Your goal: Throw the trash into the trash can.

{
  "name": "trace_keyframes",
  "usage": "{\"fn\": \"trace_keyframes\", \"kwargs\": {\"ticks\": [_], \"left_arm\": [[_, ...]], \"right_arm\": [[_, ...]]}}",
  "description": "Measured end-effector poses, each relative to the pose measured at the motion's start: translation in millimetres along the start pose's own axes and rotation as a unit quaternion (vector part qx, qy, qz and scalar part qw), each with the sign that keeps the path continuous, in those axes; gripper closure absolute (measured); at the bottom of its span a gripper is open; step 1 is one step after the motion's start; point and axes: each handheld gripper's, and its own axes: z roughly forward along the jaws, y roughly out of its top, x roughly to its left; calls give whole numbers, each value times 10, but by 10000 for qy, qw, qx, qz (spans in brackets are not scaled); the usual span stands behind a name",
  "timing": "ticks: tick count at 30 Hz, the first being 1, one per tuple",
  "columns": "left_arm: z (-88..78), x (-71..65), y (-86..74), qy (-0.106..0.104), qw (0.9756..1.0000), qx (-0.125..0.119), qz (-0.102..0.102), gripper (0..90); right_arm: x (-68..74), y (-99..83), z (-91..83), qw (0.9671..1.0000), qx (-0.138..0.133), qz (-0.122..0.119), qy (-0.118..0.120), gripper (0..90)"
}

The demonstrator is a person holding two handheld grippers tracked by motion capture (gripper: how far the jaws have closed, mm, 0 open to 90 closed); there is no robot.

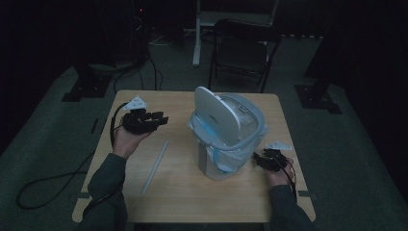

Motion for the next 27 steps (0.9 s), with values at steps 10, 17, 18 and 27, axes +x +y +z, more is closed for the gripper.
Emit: {"fn": "trace_keyframes", "kwargs": {"ticks": [10, 17, 18, 27], "left_arm": [[60, 61, -305, 187, 9991, 357, -159, 623], [108, 91, -574, 292, 9975, 553, -315, 618], [115, 98, -625, 321, 9972, 590, -341, 618], [176, 112, -919, 420, 9941, 878, -474, 619]], "right_arm": [[0, -1, 0, 10000, -2, 10, 3, 475], [3, -2, -3, 10000, 3, 7, -2, 475], [3, -3, -3, 10000, 3, 5, -2, 475], [2, -4, -4, 10000, 4, 9, 3, 474]]}}
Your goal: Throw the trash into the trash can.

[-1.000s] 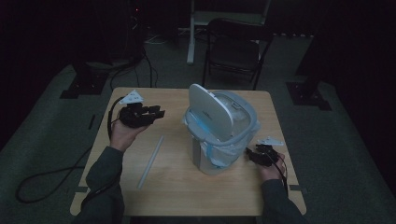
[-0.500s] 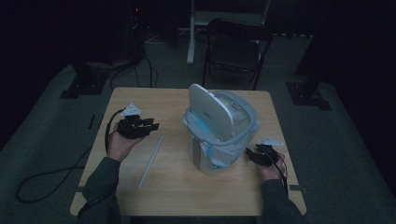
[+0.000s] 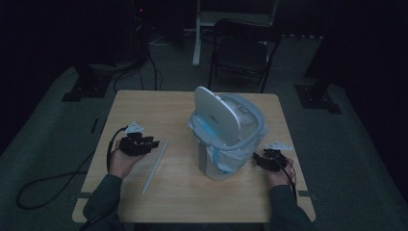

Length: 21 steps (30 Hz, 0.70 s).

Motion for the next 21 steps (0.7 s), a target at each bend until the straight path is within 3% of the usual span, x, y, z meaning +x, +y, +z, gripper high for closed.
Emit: {"fn": "trace_keyframes", "kwargs": {"ticks": [12, 21], "left_arm": [[208, -78, -233, 53, 9989, 458, 5, 620], [380, -109, -187, 102, 9975, 698, 48, 659]], "right_arm": [[2, 0, -1, 10000, 2, 8, 0, 474], [2, 0, -1, 10000, 3, -1, -6, 473]]}}
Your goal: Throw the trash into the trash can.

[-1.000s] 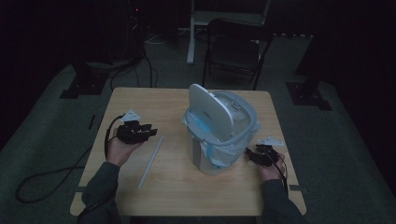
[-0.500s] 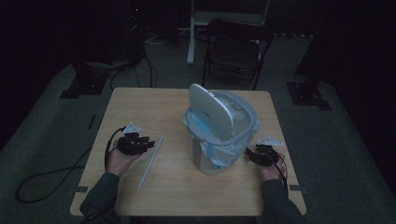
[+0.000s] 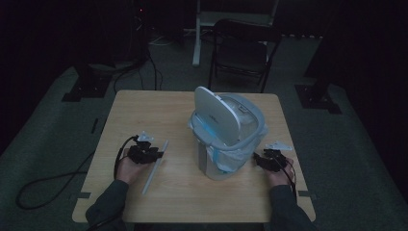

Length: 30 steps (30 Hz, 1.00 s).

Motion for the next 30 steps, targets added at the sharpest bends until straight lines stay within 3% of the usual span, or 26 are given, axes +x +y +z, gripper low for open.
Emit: {"fn": "trace_keyframes", "kwargs": {"ticks": [11, 21, 30], "left_arm": [[175, 32, 138, 151, 9995, 239, -104, 715], [218, 36, 156, 208, 9989, 403, -153, 763], [241, -19, 206, 453, 9974, 550, 50, 788]], "right_arm": [[0, 1, -1, 10000, 6, -7, 2, 472], [-1, 1, -1, 10000, 7, -19, 0, 472], [0, 1, -2, 10000, 9, -23, -3, 472]]}}
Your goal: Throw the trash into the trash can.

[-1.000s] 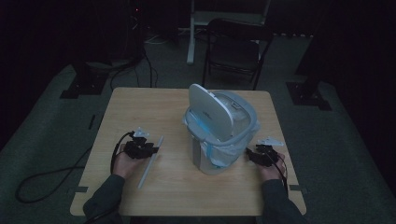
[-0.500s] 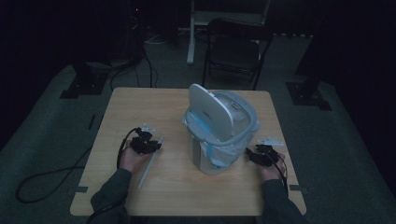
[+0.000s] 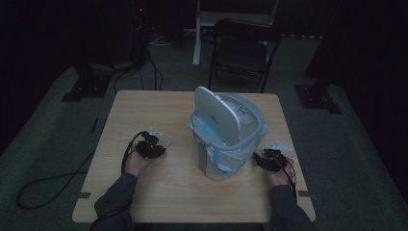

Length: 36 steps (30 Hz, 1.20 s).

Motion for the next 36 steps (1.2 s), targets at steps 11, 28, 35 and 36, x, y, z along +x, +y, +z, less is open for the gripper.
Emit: {"fn": "trace_keyframes", "kwargs": {"ticks": [11, 28, 35, 36], "left_arm": [[0, -13, 55, -14, 9999, 56, 117, 792], [-42, -26, 20, 7, 9990, 338, 277, 739], [-135, -14, -115, 38, 9991, 345, 232, 709], [-154, -9, -142, 45, 9991, 351, 223, 709]], "right_arm": [[-1, 0, 1, 10000, -5, 3, 4, 471], [-2, -1, 1, 10000, -5, 10, 10, 471], [0, 0, 0, 10000, 1, 14, 6, 471], [-1, 0, 0, 10000, 0, 15, 6, 472]]}}
